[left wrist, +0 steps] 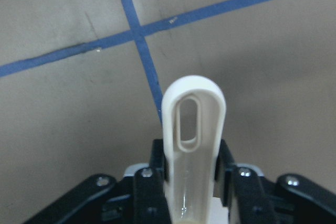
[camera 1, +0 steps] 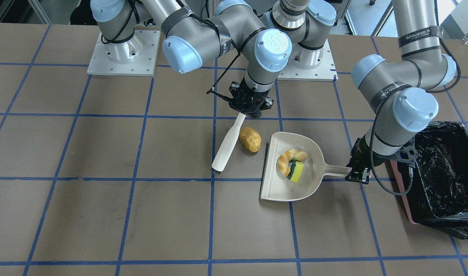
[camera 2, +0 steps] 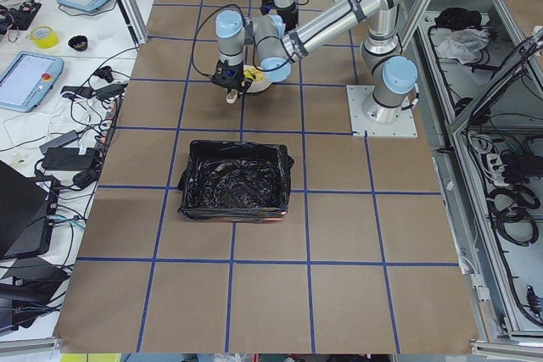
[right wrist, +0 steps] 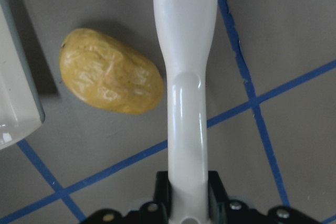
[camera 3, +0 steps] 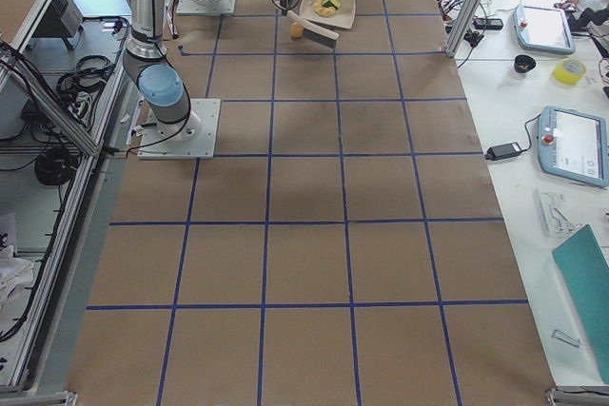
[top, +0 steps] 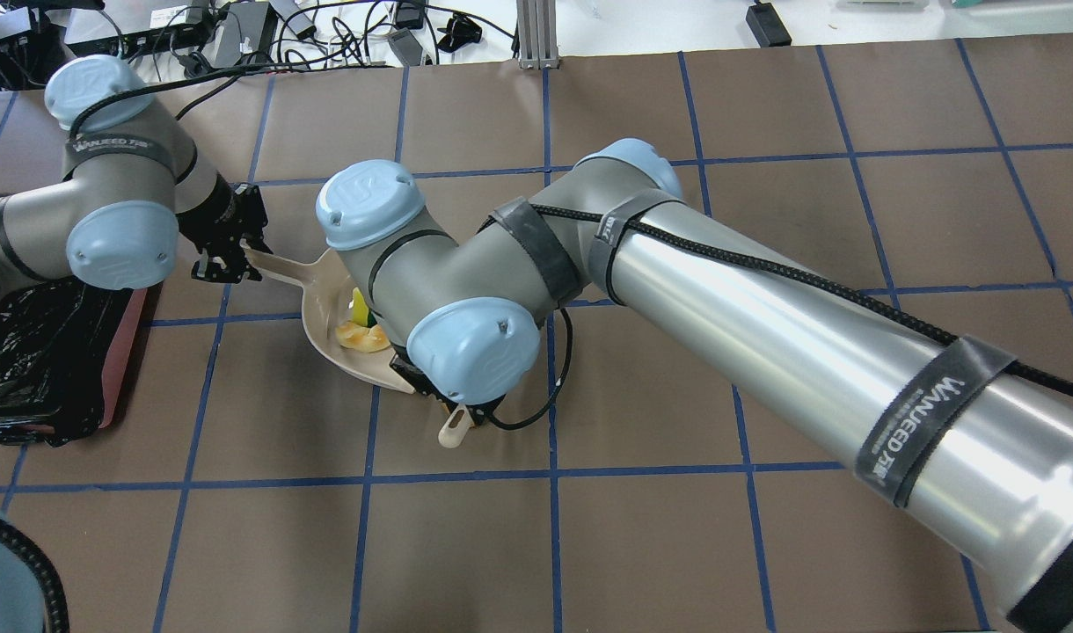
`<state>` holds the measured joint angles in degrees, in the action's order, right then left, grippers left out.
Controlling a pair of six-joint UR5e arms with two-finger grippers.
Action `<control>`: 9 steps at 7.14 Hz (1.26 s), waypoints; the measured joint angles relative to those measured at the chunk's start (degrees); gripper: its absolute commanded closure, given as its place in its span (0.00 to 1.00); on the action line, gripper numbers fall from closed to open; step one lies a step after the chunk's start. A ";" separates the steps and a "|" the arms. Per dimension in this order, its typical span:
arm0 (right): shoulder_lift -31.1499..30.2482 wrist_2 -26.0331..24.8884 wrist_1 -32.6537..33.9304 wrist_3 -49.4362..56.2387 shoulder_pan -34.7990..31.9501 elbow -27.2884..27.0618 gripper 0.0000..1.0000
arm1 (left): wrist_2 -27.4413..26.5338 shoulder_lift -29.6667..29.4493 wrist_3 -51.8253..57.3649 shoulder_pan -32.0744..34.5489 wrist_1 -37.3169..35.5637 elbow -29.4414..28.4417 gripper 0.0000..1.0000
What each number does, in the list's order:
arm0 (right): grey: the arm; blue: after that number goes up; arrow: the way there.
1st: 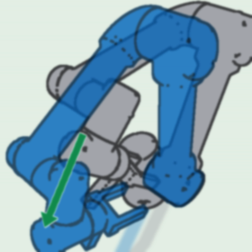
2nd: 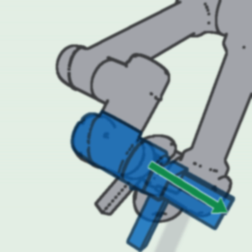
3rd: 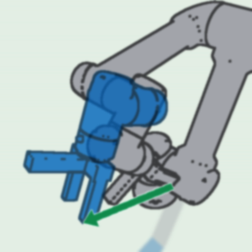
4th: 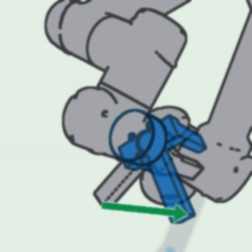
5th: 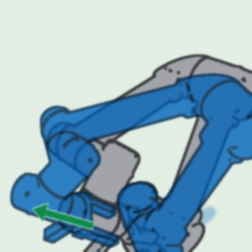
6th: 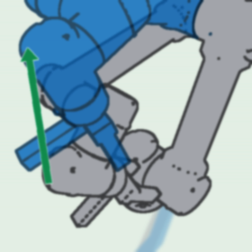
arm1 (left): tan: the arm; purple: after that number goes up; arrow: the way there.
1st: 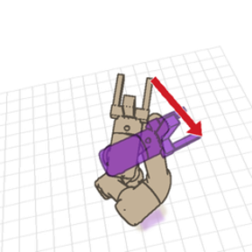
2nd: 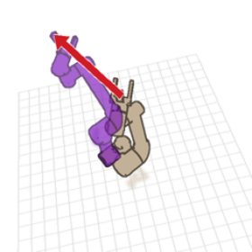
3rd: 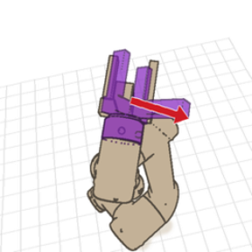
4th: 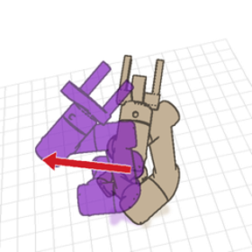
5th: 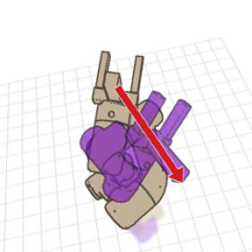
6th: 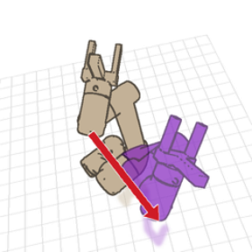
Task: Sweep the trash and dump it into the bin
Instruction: 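Sweep the potato bread into the dustpan with the brush while left holds dustpan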
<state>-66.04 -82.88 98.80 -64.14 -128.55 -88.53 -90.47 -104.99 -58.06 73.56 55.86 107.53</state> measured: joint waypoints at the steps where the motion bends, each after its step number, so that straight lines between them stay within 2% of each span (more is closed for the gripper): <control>1: 0.37 2.90 0.14 -2.76 -0.57 -0.09 1.00 | 0.17 1.13 1.80 -1.51 -0.41 2.08 1.00; 4: 2.51 4.92 3.03 -4.84 -1.22 -0.24 1.00 | 2.19 2.27 0.32 -1.92 -1.93 5.12 1.00; 8: 4.04 4.91 13.57 -5.15 -1.37 -0.05 1.00 | 2.82 1.77 -1.43 -1.33 -3.77 5.64 1.00; 9: 4.73 5.22 18.20 -5.28 -1.39 -0.07 1.00 | 2.82 1.72 -2.27 -0.82 -3.81 5.54 1.00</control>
<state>-61.31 -77.66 117.00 -69.42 -129.94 -88.61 -87.65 -103.27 -60.33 72.74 52.06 113.07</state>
